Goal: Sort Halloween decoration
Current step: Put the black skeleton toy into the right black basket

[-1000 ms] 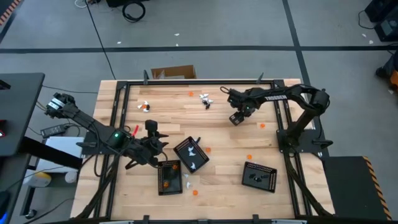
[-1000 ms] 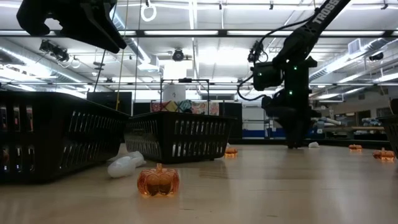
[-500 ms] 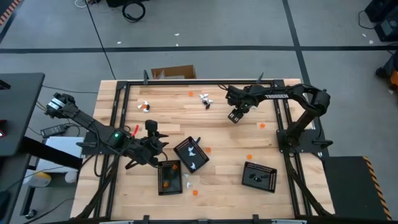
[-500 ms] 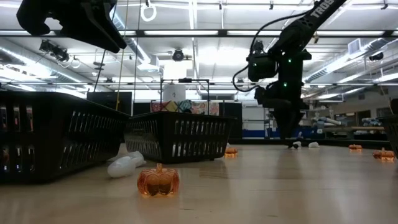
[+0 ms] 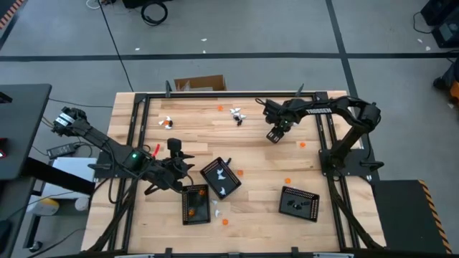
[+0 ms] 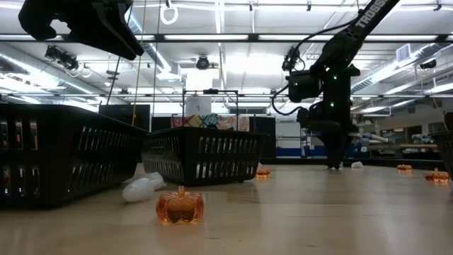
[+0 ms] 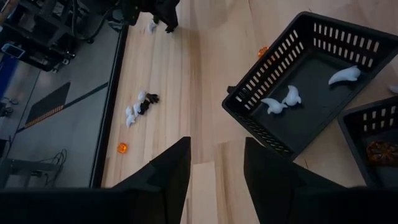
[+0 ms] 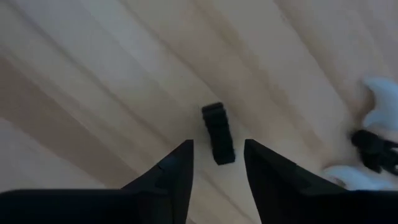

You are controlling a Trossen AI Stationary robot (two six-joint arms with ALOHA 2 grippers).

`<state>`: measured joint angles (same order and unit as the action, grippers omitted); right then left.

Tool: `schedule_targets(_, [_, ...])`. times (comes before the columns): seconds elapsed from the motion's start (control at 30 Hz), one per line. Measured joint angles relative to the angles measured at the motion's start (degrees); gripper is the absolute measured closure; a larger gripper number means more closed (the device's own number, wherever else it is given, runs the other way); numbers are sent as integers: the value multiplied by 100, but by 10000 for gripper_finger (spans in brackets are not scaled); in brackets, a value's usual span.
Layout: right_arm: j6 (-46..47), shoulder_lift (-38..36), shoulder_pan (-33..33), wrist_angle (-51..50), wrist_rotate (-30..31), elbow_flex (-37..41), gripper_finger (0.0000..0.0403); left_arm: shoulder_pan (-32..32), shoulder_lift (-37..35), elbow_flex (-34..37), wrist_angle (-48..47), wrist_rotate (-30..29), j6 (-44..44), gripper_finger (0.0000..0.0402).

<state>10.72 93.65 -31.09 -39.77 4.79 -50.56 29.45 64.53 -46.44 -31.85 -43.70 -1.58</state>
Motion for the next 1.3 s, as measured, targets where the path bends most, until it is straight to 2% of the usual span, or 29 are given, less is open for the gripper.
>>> schedule_targets(0.13, [-156,0,65,201,373,9,292,0,0,0,3,0,-15,246])
schedule_targets(0.43, [-494,-5,63,195,175,6,379,2,0,0,1,0,-2,246])
schedule_targets(0.63, [-449,-9,66,93,196,-56,390,2,0,0,-1,0,-3,246])
schedule_targets(0.8, [-401,-9,185,-474,23,-488,394,2,0,0,-5,0,-2,246])
schedule_targets(0.93, [-239,-9,615,-1363,-307,-1023,394,2,0,0,-16,0,6,246])
schedule_targets(1.07, [89,-9,1359,-2229,-477,-1431,394,2,0,-1,-77,0,60,246])
schedule_targets(1.2, [441,-9,2287,-3000,-1404,-1635,394,2,0,0,-80,0,76,246])
schedule_targets(1.3, [845,-9,3086,-3434,-1777,-1714,394,2,0,-2,-80,0,76,246])
